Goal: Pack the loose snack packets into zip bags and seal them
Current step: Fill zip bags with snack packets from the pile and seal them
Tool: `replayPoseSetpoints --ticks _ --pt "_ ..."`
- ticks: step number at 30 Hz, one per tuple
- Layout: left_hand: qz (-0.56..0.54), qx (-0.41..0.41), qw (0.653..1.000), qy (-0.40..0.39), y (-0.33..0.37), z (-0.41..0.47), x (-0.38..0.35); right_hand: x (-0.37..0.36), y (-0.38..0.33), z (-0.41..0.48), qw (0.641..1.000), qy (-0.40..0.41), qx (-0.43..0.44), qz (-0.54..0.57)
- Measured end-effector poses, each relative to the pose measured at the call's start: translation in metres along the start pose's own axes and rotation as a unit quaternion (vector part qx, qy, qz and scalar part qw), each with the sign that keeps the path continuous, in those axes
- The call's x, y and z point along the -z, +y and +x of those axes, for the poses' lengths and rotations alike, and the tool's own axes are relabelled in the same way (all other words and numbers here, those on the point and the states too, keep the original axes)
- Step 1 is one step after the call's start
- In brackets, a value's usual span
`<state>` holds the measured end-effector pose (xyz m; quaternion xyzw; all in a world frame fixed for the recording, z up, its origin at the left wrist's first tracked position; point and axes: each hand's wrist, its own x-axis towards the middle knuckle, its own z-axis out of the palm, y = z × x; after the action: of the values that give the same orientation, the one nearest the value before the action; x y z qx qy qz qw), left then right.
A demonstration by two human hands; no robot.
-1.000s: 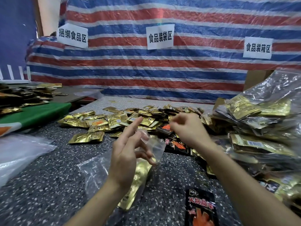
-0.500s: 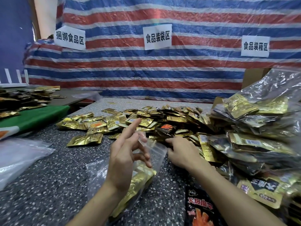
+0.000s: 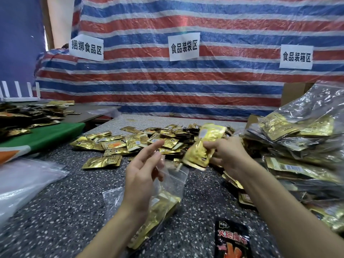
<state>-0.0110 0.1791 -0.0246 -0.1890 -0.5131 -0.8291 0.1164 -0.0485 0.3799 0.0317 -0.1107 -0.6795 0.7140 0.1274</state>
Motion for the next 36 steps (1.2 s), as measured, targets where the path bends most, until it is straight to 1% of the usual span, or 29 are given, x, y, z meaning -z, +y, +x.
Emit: replayPoseSetpoints --ticks 3,5,7,9,11,12,14,16,19,22,26,27,29,30,31,32,34,36 --pt "-0.015 0.010 1.000 -0.007 0.001 0.001 0.000 0.000 -0.017 -0.005 0.991 -0.046 -0.026 0.121" --pt "-0.025 0.013 0.999 -0.016 0.003 0.001 -0.001 -0.004 -0.022 -0.011 0.987 -0.079 -0.039 0.136" --pt "-0.041 0.014 0.999 -0.024 0.004 0.001 -0.001 -0.013 -0.020 -0.017 0.989 -0.109 -0.041 0.088" --pt "-0.058 0.015 0.998 -0.030 0.007 0.001 -0.002 -0.022 -0.012 -0.020 0.992 -0.123 -0.035 -0.018" --pt "-0.075 0.014 0.996 -0.035 0.010 0.002 -0.002 -0.029 -0.005 -0.025 0.983 -0.131 -0.038 -0.121" --pt "-0.084 0.013 0.996 -0.036 0.011 0.002 -0.002 -0.032 -0.002 -0.027 0.977 -0.142 -0.051 -0.150" --pt "-0.099 0.014 0.994 -0.034 0.014 0.003 -0.001 -0.034 0.001 -0.028 0.968 -0.173 -0.086 -0.158" --pt "-0.104 0.017 0.994 -0.037 0.015 0.003 -0.001 -0.033 0.003 -0.028 0.967 -0.196 -0.102 -0.129" --pt "-0.096 0.014 0.994 -0.044 0.017 0.003 0.000 -0.030 -0.003 -0.032 0.967 -0.208 -0.070 -0.132" --pt "-0.072 -0.019 0.995 -0.062 0.021 0.003 0.000 -0.026 -0.015 -0.036 0.967 -0.208 -0.037 -0.139" --pt "0.013 -0.099 0.993 -0.059 0.021 0.002 0.002 -0.019 -0.032 -0.042 0.966 -0.219 -0.006 -0.138" --pt "0.028 -0.123 0.991 -0.043 0.021 0.002 0.003 -0.016 -0.035 -0.042 0.969 -0.215 0.000 -0.120" --pt "0.061 -0.167 0.984 0.021 0.020 0.005 0.005 -0.010 -0.042 -0.040 0.976 -0.208 0.003 -0.068" --pt "0.086 -0.175 0.979 0.053 0.020 0.007 0.008 -0.008 -0.045 -0.040 0.977 -0.207 0.005 -0.051" --pt "0.122 -0.174 0.974 0.074 0.018 0.010 0.011 -0.005 -0.047 -0.040 0.977 -0.210 0.007 -0.041" --pt "0.163 -0.163 0.970 0.074 0.016 0.013 0.014 -0.004 -0.048 -0.040 0.976 -0.213 0.010 -0.034" --pt "0.221 -0.098 0.970 0.017 0.011 0.015 0.020 -0.002 -0.049 -0.040 0.974 -0.225 0.010 -0.028" --pt "0.229 0.002 0.972 -0.052 0.005 0.016 0.021 -0.002 -0.049 -0.042 0.968 -0.249 -0.002 -0.037"
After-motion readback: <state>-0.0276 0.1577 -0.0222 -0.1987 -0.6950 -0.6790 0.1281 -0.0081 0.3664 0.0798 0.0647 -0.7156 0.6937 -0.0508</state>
